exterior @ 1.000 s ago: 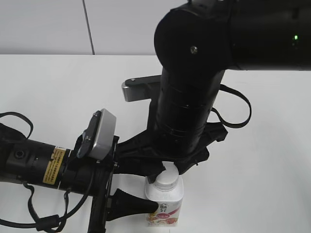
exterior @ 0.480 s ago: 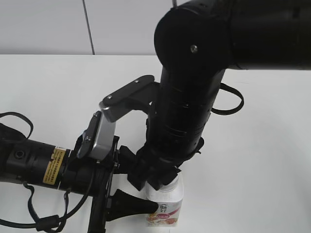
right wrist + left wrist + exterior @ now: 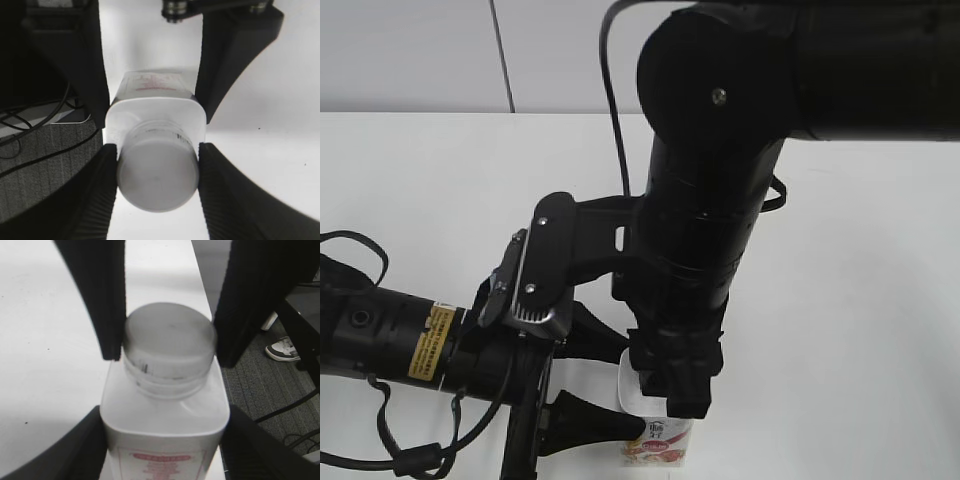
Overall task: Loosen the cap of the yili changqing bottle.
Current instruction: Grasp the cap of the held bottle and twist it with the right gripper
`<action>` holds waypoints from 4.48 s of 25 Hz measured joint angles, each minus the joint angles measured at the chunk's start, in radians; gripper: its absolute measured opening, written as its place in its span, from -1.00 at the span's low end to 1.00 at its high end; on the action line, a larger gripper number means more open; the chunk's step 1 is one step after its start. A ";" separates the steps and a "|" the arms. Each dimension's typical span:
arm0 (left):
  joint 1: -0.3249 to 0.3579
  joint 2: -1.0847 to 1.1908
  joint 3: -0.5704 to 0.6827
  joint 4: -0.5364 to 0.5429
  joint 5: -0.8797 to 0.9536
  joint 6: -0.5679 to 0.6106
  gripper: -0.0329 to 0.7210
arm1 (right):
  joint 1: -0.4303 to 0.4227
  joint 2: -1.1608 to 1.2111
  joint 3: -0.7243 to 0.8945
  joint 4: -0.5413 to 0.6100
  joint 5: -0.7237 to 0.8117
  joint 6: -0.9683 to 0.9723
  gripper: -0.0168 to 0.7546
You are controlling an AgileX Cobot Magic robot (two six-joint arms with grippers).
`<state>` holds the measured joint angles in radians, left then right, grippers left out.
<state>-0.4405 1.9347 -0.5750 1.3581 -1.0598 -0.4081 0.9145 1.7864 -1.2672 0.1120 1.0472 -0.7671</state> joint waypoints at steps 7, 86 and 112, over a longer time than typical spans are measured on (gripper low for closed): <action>0.000 0.000 0.000 0.000 0.000 0.000 0.22 | 0.000 0.000 -0.001 0.000 0.000 -0.089 0.06; 0.000 0.000 0.000 -0.005 0.001 -0.003 0.22 | 0.000 -0.002 -0.006 -0.009 0.022 1.220 0.05; 0.000 0.000 0.000 -0.003 0.001 0.000 0.22 | 0.001 -0.002 -0.213 -0.022 0.163 0.034 0.05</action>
<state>-0.4405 1.9347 -0.5750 1.3554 -1.0589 -0.4082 0.9154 1.7845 -1.4797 0.0903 1.2098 -0.7336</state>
